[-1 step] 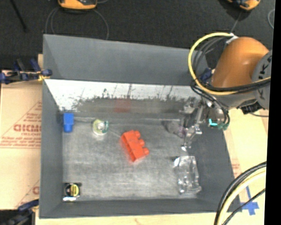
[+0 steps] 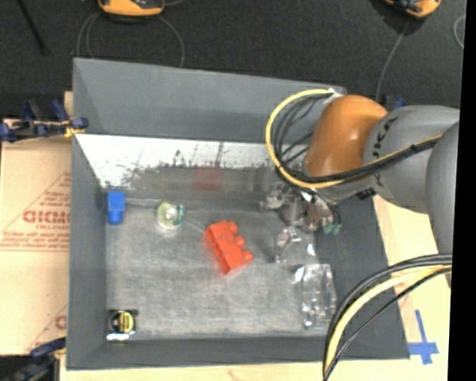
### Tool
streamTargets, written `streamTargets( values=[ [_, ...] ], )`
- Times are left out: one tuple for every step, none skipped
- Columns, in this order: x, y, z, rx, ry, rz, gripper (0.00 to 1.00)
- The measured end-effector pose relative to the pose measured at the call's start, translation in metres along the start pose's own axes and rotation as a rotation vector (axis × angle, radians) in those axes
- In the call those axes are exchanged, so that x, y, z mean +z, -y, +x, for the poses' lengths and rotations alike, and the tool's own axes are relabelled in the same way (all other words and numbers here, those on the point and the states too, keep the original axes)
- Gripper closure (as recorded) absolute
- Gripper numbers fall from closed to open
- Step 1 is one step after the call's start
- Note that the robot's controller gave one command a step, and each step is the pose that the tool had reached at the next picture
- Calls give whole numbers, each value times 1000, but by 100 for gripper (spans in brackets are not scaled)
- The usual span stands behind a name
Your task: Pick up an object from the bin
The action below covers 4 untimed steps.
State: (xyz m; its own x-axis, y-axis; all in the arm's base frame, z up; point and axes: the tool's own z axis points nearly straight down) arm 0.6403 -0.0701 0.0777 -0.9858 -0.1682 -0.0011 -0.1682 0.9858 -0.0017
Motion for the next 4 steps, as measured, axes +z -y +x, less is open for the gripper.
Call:
streamTargets(
  values=[
    [-29, -79, 14, -61, 3, -3, 0],
    [0, -104, 27, -201, 13, 8, 0],
    [-1, -104, 26, -202, 16, 9, 100],
    [-139, -102, 19, -183, 12, 4, 100]
  ],
)
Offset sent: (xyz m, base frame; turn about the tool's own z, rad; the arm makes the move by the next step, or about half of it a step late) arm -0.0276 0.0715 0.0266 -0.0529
